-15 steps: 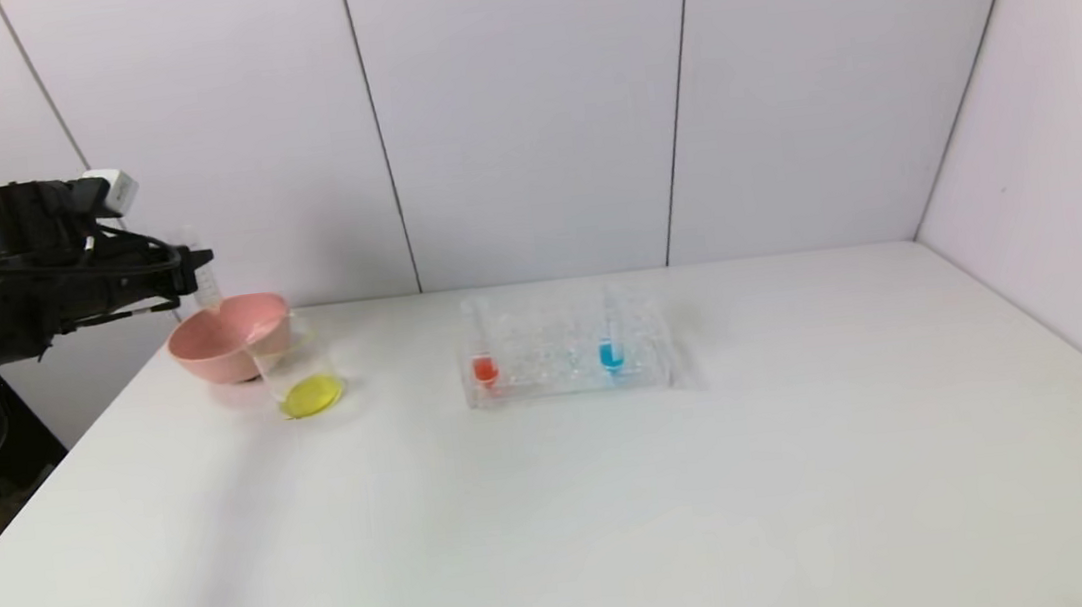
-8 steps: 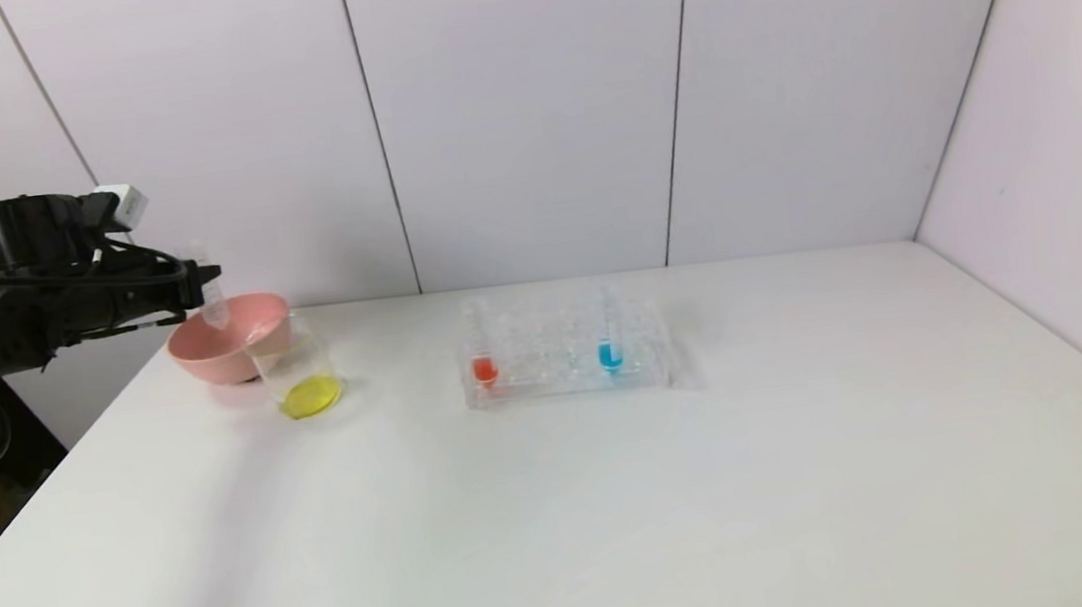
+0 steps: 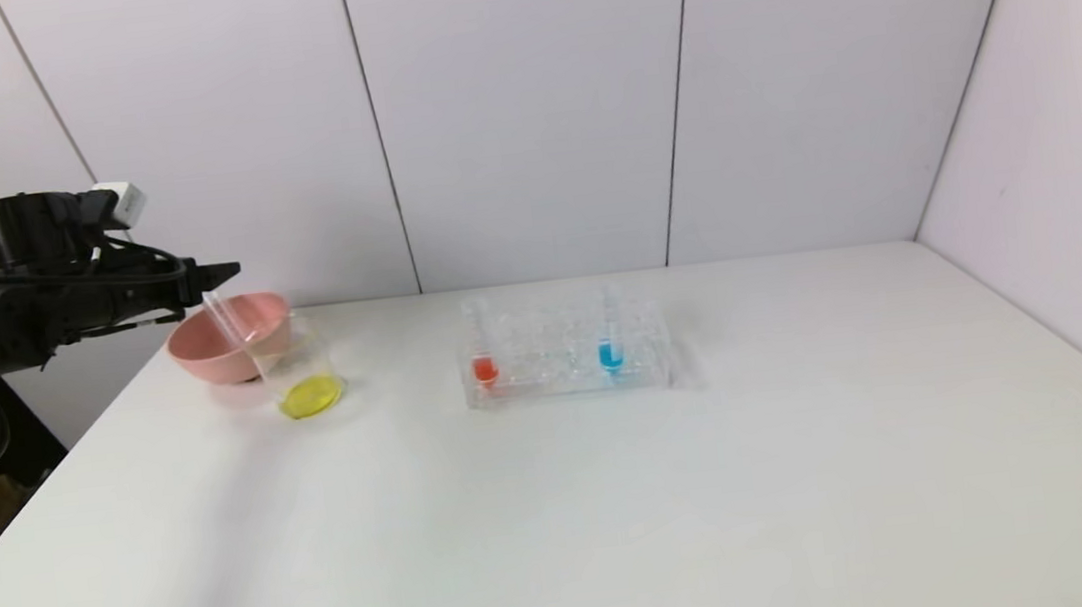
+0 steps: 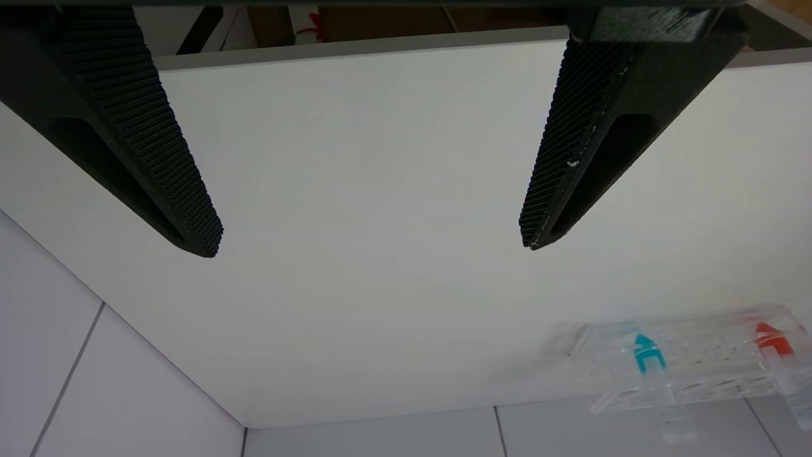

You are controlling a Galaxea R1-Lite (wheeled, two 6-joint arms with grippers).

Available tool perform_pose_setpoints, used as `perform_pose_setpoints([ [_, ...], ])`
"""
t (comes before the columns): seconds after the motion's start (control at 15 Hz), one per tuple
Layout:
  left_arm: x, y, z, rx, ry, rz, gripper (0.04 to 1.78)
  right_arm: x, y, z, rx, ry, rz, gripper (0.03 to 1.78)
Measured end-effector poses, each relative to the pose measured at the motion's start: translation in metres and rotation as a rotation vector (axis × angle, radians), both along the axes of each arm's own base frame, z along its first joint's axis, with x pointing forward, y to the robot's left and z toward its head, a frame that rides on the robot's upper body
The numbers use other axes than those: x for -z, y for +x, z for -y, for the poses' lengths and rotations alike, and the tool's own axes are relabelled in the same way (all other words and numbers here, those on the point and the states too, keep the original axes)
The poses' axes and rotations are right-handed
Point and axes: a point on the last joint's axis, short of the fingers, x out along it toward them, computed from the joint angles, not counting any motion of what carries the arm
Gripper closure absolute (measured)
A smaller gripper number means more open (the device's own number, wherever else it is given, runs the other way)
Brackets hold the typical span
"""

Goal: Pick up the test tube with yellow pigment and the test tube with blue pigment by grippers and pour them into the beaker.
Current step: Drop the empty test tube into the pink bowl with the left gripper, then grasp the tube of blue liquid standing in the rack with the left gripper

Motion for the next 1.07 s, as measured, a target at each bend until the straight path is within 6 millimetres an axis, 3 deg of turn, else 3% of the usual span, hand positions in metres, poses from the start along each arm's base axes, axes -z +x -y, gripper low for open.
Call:
perform_pose_setpoints([
  [0.2,-0.006,-0.002,0.002,0.004,0.003,0.014,0.08,0.0,0.0,0.0,0.0,0.0,0.0,0.1],
  [0.47,-0.026,-0.01,0.01,0.016,0.004,0.056,0.05,0.0,0.0,0.0,0.0,0.0,0.0,0.1],
  [0.87,-0.066,-0.036,0.048,0.011,-0.046,0.11,0.06,0.0,0.0,0.0,0.0,0.0,0.0,0.1],
  [1.07,-0.086,-0.053,0.08,-0.008,-0.071,0.153,0.06,0.0,0.0,0.0,0.0,0.0,0.0,0.1],
])
